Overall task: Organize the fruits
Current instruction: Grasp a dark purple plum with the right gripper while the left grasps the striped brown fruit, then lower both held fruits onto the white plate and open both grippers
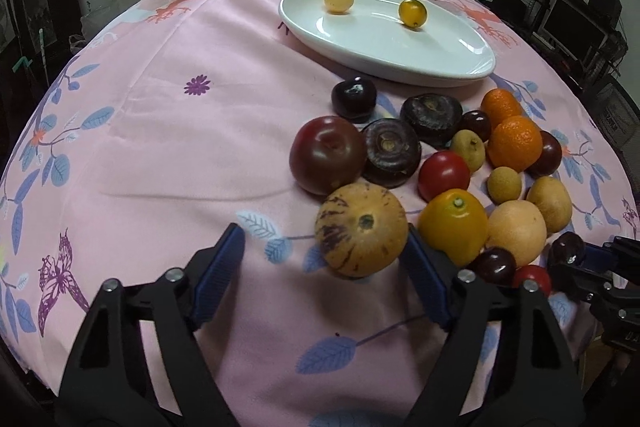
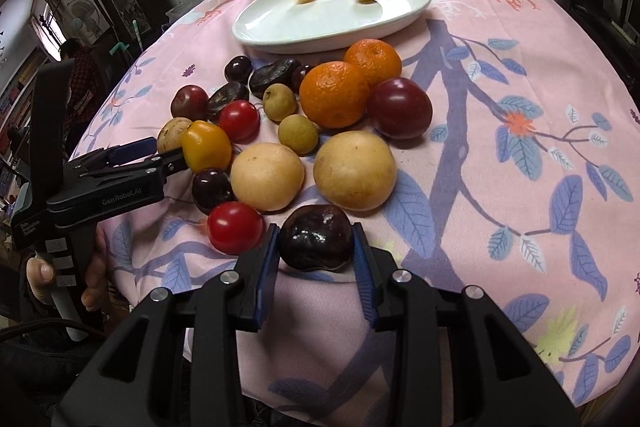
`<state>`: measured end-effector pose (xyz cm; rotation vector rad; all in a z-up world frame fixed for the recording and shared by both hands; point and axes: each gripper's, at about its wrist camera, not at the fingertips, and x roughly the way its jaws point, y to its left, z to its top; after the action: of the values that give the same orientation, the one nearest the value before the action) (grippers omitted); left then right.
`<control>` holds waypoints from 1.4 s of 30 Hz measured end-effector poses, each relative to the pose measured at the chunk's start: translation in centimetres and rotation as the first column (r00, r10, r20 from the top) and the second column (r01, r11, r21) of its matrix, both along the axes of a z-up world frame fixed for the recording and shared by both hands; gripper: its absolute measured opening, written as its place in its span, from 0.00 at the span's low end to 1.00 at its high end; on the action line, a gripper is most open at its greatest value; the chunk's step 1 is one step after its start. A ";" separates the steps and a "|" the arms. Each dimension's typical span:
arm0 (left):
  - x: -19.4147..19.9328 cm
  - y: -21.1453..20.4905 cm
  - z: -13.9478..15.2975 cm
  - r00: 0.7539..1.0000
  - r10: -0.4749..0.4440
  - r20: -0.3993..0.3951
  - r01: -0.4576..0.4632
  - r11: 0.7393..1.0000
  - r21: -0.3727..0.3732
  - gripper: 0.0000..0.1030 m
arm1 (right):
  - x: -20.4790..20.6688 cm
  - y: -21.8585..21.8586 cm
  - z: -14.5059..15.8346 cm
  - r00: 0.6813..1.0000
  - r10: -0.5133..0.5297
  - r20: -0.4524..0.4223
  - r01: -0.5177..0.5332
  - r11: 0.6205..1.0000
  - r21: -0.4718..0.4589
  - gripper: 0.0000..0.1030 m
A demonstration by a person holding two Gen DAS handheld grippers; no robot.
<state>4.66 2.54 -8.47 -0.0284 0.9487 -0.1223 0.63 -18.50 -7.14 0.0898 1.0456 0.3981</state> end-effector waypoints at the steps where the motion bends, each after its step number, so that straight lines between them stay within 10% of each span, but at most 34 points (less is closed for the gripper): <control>1: -0.1 -0.2 0.1 1.000 -0.013 0.006 0.013 1.000 -0.004 0.63 | 0.0 0.1 0.0 1.000 -0.001 -0.001 0.001 1.000 -0.003 0.35; 4: -0.5 -1.0 0.2 0.998 -0.055 0.018 0.055 0.998 -0.021 0.40 | 0.1 0.3 -0.2 1.000 0.002 -0.003 -0.002 1.000 -0.021 0.35; 28: -2.3 -1.1 4.8 0.995 -0.072 0.064 0.076 0.995 -0.057 0.40 | 0.3 0.1 3.3 0.994 -0.017 0.111 0.023 0.998 -0.055 0.35; 42: 12.3 -2.7 9.5 0.991 -0.123 0.045 0.122 0.992 0.010 0.40 | 13.5 1.4 9.5 0.965 0.123 0.234 -0.113 0.992 -0.056 0.35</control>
<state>16.95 -0.19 1.03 0.0392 0.9051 -0.2322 14.14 -17.11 2.33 -0.0573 0.8250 0.4823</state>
